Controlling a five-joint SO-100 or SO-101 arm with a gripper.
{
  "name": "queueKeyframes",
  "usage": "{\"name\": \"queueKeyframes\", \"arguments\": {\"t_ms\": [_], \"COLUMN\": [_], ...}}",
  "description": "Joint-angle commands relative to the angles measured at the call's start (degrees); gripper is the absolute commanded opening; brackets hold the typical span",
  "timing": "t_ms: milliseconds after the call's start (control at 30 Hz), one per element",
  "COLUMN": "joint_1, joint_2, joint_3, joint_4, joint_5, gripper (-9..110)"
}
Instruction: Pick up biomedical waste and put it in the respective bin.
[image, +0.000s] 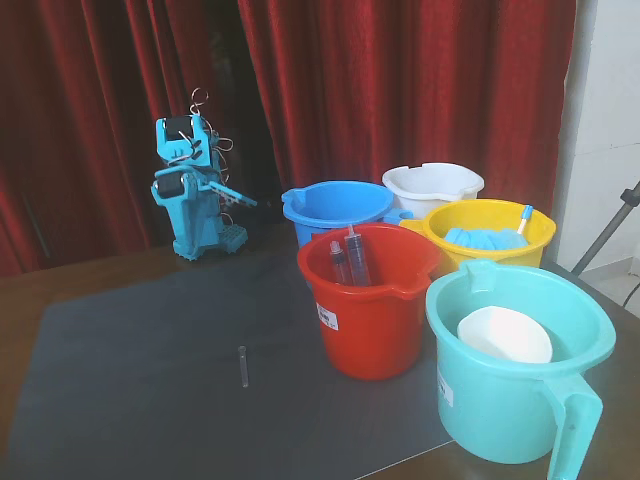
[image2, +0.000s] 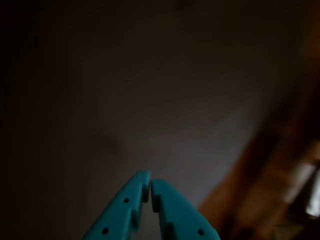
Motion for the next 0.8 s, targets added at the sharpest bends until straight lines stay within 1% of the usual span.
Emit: {"name": "queueKeyframes", "arguments": {"t_ms": [0, 100, 200, 267, 333, 567, 600, 633, 700, 767], "joint_1": [-0.44, -0.44, -0.44, -0.97, -2.55, -3.52, -3.52, -3.6, -5.54, -8.61], "joint_2": [0.26, 0.26, -1.23, -6.77, -15.21, -53.44, -59.77, -68.12, -78.4, -85.87], "joint_3": [-0.26, -0.26, -0.97, -6.59, -14.85, -51.77, -57.3, -64.6, -74.44, -81.74], "joint_4": [-10.81, -16.0, -18.81, -18.11, -14.33, 6.06, 9.05, 13.1, 18.54, 22.59], "joint_5": [4.22, 9.49, 10.02, 10.2, 11.51, 25.4, 28.3, 33.4, 40.43, 44.74], "gripper": [0, 0, 0, 0, 0, 0, 0, 0, 0, 0]}}
